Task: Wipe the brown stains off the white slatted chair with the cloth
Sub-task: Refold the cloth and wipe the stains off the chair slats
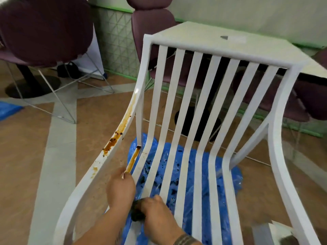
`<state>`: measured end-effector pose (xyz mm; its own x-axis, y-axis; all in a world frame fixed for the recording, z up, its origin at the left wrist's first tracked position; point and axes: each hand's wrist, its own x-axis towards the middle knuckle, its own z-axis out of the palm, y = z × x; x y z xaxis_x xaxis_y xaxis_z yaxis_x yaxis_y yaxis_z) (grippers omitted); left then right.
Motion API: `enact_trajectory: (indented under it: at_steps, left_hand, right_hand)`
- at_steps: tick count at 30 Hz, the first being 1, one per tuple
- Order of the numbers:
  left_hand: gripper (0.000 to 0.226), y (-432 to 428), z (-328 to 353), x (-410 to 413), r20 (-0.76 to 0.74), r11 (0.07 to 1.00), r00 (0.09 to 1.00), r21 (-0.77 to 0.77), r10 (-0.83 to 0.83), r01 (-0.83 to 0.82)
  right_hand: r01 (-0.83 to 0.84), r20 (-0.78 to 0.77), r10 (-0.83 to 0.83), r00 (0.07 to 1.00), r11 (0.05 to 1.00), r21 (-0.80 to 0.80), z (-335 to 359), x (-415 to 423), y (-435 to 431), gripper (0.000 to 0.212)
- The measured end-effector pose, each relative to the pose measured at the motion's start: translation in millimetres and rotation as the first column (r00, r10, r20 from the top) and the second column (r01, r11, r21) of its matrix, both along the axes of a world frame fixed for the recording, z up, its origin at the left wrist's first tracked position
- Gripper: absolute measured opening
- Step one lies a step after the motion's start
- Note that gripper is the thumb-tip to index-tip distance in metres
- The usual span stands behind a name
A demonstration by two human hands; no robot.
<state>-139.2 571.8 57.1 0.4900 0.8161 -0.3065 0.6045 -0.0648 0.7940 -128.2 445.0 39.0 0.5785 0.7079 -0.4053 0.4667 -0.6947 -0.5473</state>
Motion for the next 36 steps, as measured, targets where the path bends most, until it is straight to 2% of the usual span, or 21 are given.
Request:
enact_trajectory:
  at_steps: [2,4,5,8,9,11,13,14,17,19,21,23,26,29,32,36]
  left_hand:
    - [0.034,-2,11,-15,-0.012,0.998,0.998,0.026,-0.056,0.056]
    - [0.031,-5,20,-34,-0.084,0.974,0.976,0.089,-0.201,0.208]
    - [0.031,-8,27,-44,-0.117,0.959,0.961,0.107,-0.251,0.264]
    - [0.034,-13,39,-66,-0.143,0.934,0.931,0.077,-0.335,0.348]
    - [0.034,-16,46,-73,-0.143,0.932,0.926,0.050,-0.349,0.359]
    - [0.034,-20,54,-83,-0.127,0.919,0.912,-0.003,-0.391,0.394]
    - [0.025,-27,68,-92,-0.097,0.914,0.909,-0.070,-0.405,0.400]
    - [0.018,-32,73,-95,-0.075,0.913,0.914,-0.123,-0.400,0.389]
    - [0.019,-55,103,-106,0.068,0.858,0.930,-0.367,-0.361,0.360]
    - [0.022,-71,120,-110,0.126,0.817,0.934,-0.455,-0.335,0.354]
    - [0.020,-81,135,-115,0.175,0.822,0.930,-0.434,-0.325,0.369]
    - [0.016,-87,141,-116,0.205,0.843,0.926,-0.387,-0.316,0.373]
    - [0.006,-93,152,-119,0.242,0.867,0.924,-0.337,-0.297,0.367]
    - [0.007,-95,166,-122,0.295,0.838,0.916,-0.397,-0.270,0.375]
    - [0.026,-98,179,-124,0.371,0.756,0.887,-0.487,-0.275,0.438]
    - [0.044,-104,199,-129,0.557,0.579,0.799,-0.582,-0.228,0.571]
  right_hand:
    - [0.000,-0.193,-0.001,0.981,1.000,-0.005,-6,-26,-17,0.039]
    - [0.091,-0.293,-0.095,0.951,0.996,-0.026,-16,-42,-28,0.059]
    - [0.183,-0.354,-0.175,0.919,0.983,-0.009,-14,-51,-25,0.059]
    - [0.334,-0.349,-0.318,0.881,0.942,-0.016,11,-49,-22,0.033]
    - [0.342,-0.388,-0.313,0.867,0.940,0.006,15,-51,-30,0.028]
    - [0.461,-0.460,-0.368,0.808,0.881,0.106,28,-51,-43,0.022]
    - [0.620,-0.564,-0.434,0.703,0.763,0.186,49,-53,-56,0.018]
    - [0.710,-0.650,-0.447,0.615,0.673,0.208,60,-53,-60,0.020]
    - [0.881,-0.877,-0.315,0.364,0.422,0.214,98,-61,-77,0.026]
    - [0.925,-0.930,-0.237,0.280,0.327,0.195,121,-65,-88,0.033]
    - [0.933,-0.935,-0.213,0.283,0.287,0.217,138,-71,-102,0.038]
    - [0.922,-0.912,-0.231,0.340,0.274,0.274,149,-77,-113,0.035]
    - [0.901,-0.823,-0.376,0.426,0.265,0.345,157,-85,-126,0.028]
    - [0.868,-0.683,-0.537,0.495,0.271,0.416,166,-86,-136,0.025]
    - [0.886,-0.729,-0.508,0.458,0.194,0.421,179,-85,-144,0.024]
    - [0.958,-0.897,-0.343,0.280,0.039,0.284,198,-81,-152,0.022]
